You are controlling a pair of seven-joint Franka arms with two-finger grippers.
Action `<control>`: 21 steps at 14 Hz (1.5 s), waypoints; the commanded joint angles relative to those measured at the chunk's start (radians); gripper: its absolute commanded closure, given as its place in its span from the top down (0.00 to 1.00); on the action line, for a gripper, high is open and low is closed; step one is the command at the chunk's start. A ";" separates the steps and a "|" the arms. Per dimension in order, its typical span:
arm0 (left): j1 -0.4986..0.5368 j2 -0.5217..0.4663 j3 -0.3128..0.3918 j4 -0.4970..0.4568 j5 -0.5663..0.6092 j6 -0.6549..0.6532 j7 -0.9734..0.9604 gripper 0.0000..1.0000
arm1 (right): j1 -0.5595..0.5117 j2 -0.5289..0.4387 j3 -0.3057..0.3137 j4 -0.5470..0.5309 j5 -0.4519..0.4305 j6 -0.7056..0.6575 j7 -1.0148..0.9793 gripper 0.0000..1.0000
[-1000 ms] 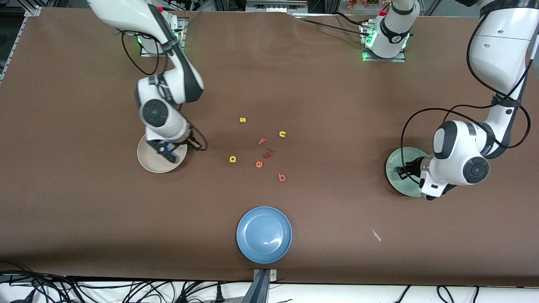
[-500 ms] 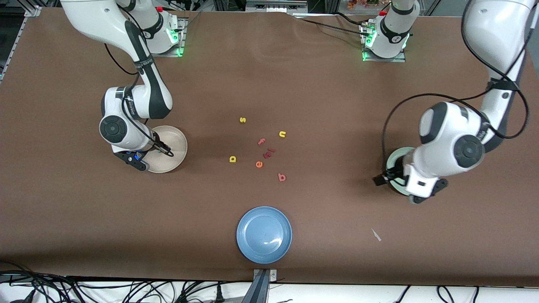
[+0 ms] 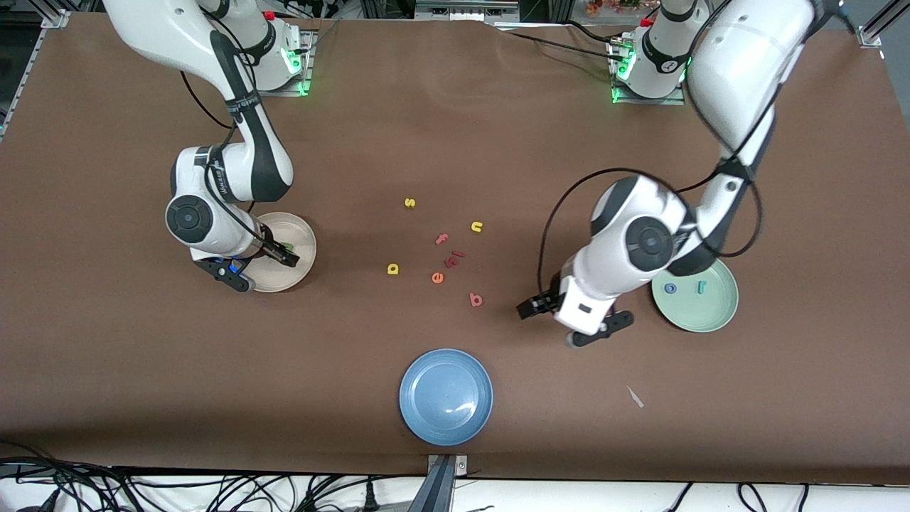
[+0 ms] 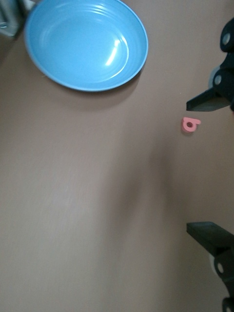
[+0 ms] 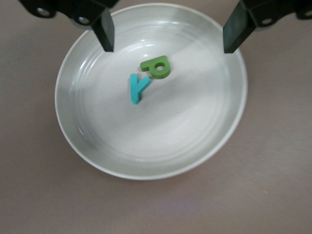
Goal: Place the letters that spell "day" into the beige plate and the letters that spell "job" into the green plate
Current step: 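Drop the blue letter on the green plate while the right gripper places green, then grasp the pink letter with the left gripper while the right gripper grasps yellow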
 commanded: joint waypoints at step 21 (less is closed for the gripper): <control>-0.398 0.286 0.281 0.262 0.025 0.023 0.055 0.82 | 0.017 -0.024 0.042 0.162 0.019 -0.148 0.092 1.00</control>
